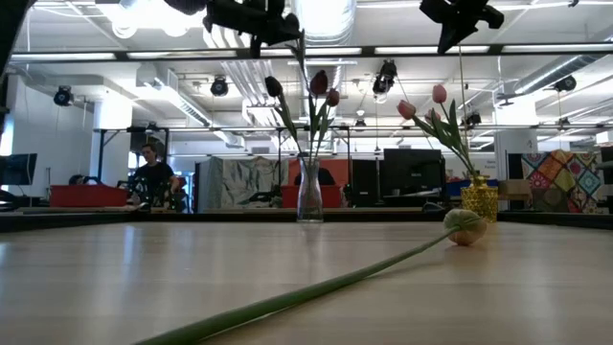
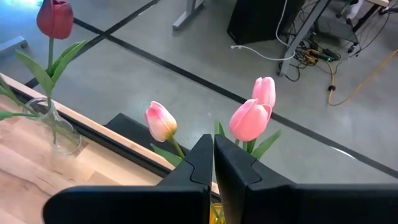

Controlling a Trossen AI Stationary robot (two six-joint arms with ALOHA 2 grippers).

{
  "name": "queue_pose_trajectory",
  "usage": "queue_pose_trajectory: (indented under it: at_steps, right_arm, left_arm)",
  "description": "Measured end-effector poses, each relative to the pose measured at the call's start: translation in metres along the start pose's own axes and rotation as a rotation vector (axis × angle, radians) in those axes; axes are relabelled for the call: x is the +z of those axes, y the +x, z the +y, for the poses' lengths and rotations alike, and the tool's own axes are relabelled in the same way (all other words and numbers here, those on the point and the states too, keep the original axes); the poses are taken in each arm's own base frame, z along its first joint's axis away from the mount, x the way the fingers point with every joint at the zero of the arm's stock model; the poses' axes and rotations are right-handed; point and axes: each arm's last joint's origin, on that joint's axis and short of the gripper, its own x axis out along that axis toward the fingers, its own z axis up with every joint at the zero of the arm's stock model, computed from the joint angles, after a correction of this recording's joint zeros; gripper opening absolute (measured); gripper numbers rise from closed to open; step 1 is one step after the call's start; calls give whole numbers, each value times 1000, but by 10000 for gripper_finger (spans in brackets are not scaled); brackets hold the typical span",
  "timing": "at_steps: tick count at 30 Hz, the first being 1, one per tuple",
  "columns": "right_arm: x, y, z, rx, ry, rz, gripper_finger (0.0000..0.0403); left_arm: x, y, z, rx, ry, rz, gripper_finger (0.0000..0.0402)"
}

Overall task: Sort flowers into vase by color
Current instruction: Put the black tulip into the crystal vase

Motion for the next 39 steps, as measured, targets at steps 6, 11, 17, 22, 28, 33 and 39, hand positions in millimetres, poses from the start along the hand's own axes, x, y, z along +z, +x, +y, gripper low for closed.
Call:
queue_pose_trajectory:
  at_steps: [6, 11, 17, 22, 28, 33, 39]
  right_arm:
    - [0, 0, 0, 0, -1, 0, 9]
    - [0, 0, 0, 0, -1, 0, 9]
    - [0, 0, 0, 0, 0, 0, 9]
    - [0, 0, 0, 0, 0, 0, 9]
    - [0, 0, 0, 0, 1, -1, 9]
    - [0, 0, 0, 0, 1, -1, 9]
    - [0, 0, 0, 0, 1, -1, 9]
  left_arm:
    - [-20, -5, 1, 9, 11, -25, 0]
    - [-45, -3, 6, 20, 6, -41, 0]
    - [-66, -1, 10, 22, -4, -34, 0]
    - [-80, -1, 14, 78, 14, -3, 0]
    - [-98, -2, 19, 96, 8, 62, 0]
    - [-106, 1, 21, 100, 8, 114, 11]
    - [-95, 2, 19, 99, 26, 110, 59]
